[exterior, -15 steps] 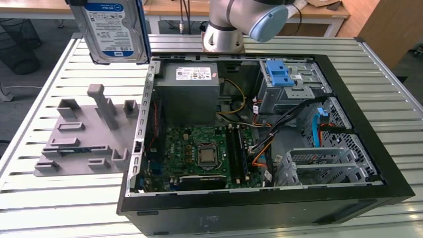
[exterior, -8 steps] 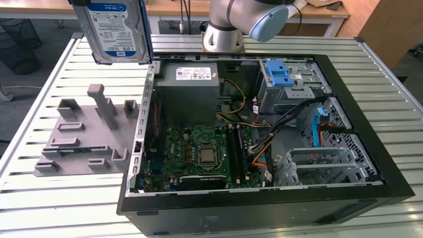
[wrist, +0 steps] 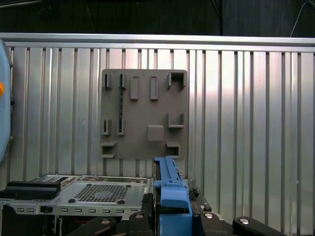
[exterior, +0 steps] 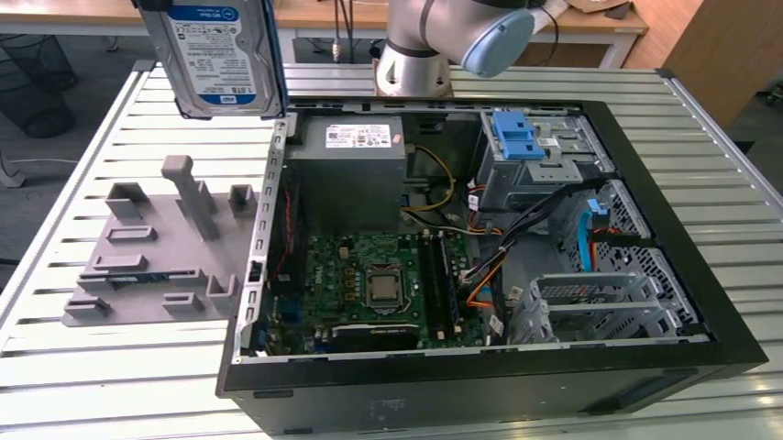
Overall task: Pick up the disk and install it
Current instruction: 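Pick up the disk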
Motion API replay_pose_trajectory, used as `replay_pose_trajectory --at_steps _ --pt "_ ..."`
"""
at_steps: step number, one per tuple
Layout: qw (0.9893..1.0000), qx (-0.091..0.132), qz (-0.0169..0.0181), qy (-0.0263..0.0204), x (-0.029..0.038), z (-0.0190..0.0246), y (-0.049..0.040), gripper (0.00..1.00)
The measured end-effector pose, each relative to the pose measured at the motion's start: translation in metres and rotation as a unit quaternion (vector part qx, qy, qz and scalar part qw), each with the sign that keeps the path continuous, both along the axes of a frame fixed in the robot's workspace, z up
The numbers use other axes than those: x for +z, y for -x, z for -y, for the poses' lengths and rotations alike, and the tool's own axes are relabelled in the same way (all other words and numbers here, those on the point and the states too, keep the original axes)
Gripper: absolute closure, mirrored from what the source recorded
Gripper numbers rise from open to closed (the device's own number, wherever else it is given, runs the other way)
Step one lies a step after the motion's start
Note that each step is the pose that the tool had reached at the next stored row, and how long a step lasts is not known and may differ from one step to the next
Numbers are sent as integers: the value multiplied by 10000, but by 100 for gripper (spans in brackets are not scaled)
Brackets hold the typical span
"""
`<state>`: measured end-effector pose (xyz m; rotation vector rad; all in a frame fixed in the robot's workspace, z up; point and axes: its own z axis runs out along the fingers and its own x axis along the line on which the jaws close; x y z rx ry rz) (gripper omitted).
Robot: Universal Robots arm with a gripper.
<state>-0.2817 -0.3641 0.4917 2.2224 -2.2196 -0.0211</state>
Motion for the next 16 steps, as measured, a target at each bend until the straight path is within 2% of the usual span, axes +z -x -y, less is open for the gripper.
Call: replay_pose_trajectory --at_steps 16 --pt "10000 0 0 0 0 0 -82 64"
